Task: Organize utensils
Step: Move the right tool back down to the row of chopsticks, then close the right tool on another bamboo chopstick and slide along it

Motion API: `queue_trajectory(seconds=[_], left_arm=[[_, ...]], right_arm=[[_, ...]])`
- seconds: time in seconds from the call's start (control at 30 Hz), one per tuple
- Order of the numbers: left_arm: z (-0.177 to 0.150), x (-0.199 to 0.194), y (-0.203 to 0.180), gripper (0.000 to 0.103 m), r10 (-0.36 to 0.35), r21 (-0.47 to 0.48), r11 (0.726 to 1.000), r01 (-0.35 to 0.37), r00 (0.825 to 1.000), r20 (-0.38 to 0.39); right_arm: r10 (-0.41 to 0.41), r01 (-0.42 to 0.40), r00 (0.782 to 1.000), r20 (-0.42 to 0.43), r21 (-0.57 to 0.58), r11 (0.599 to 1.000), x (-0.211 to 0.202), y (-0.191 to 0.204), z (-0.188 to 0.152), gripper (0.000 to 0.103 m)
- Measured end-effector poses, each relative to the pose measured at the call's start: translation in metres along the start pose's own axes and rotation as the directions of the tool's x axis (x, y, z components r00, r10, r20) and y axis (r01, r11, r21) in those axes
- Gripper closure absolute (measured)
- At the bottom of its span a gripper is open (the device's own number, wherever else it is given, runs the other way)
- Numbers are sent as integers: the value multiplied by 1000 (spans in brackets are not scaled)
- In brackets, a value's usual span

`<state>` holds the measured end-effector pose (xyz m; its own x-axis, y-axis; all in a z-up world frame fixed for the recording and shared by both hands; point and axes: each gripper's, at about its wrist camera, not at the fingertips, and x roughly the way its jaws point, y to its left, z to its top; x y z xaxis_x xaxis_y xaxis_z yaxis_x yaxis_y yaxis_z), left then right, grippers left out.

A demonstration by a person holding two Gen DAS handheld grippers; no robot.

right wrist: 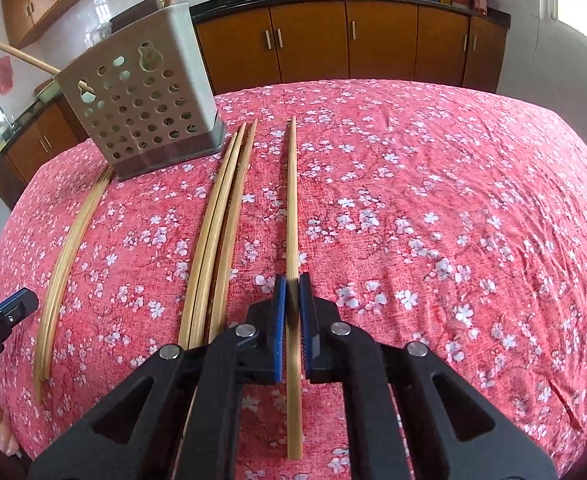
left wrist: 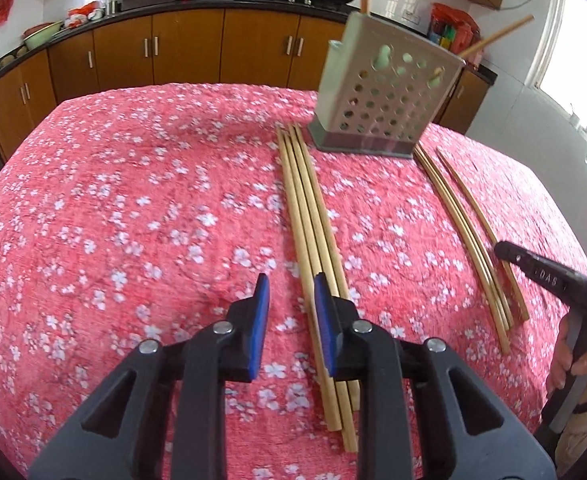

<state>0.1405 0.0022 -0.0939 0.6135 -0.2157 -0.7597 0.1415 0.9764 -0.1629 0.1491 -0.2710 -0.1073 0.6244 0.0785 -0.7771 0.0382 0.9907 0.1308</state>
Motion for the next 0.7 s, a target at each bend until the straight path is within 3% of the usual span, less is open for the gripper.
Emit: queue_trajectory(seconds=[0.47,0.7], left_arm=[[-2,14,-10,85,92,84,992,-90,996,-21],[10,23,4,93,142,48,989,-141,990,-18]], right_arm=[[-13,13,1000,6,-32,999,-1,2,1,95],[4,-3,1000,15,-66,998,0,6,1,95]])
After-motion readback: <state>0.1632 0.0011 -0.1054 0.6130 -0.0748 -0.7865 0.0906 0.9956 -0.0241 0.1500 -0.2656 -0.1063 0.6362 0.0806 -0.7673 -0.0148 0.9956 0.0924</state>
